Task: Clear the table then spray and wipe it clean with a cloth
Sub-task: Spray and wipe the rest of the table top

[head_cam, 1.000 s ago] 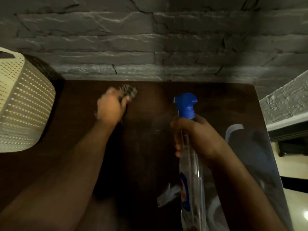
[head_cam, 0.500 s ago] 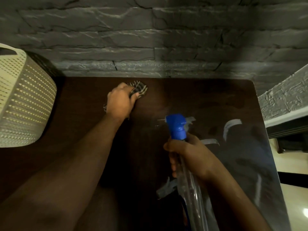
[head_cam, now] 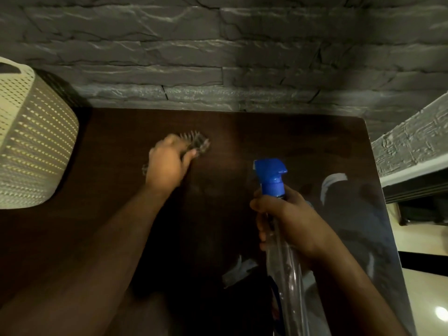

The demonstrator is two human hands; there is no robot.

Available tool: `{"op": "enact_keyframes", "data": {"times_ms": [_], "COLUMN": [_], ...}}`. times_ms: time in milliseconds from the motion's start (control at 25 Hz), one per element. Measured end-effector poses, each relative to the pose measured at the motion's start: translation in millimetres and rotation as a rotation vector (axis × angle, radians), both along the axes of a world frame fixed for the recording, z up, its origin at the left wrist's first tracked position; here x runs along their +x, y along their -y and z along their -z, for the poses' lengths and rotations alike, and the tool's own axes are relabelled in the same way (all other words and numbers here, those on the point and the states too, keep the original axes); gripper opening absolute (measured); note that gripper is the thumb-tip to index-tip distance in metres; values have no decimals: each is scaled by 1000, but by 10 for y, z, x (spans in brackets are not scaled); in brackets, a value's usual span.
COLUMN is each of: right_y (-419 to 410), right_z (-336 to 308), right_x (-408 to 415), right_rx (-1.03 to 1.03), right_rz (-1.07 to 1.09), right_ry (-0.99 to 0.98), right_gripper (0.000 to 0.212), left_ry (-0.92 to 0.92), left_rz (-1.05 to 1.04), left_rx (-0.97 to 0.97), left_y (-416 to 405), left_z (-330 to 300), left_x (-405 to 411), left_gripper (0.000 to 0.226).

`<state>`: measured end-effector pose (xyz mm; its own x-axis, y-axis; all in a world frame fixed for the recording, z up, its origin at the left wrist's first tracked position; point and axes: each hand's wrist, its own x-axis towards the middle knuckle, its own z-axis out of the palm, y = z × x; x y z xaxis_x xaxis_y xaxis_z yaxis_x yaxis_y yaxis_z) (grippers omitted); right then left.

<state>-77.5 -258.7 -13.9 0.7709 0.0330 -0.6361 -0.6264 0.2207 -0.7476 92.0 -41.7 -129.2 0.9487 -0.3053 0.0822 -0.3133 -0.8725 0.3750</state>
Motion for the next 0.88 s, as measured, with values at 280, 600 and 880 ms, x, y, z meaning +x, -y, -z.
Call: {"op": "enact_keyframes", "data": {"times_ms": [280,600,880], "right_y": [1,31,86], "right_z": [-15,42,62], "right_x": [32,21,-110], "right_rx": [37,8,62], "right_rz": [-45,-33,-77], "right_ry": [-6,21,22], "right_gripper": [25,24,39], "left_ry": [-12,12,45], "left_rz": [336,-26,79], "left_rx": [31,59,0], "left_y": [494,761,-69], "left_z": [-4,-36,22], "left_x": [-598,126,-450], "left_gripper": [34,27,35]}}
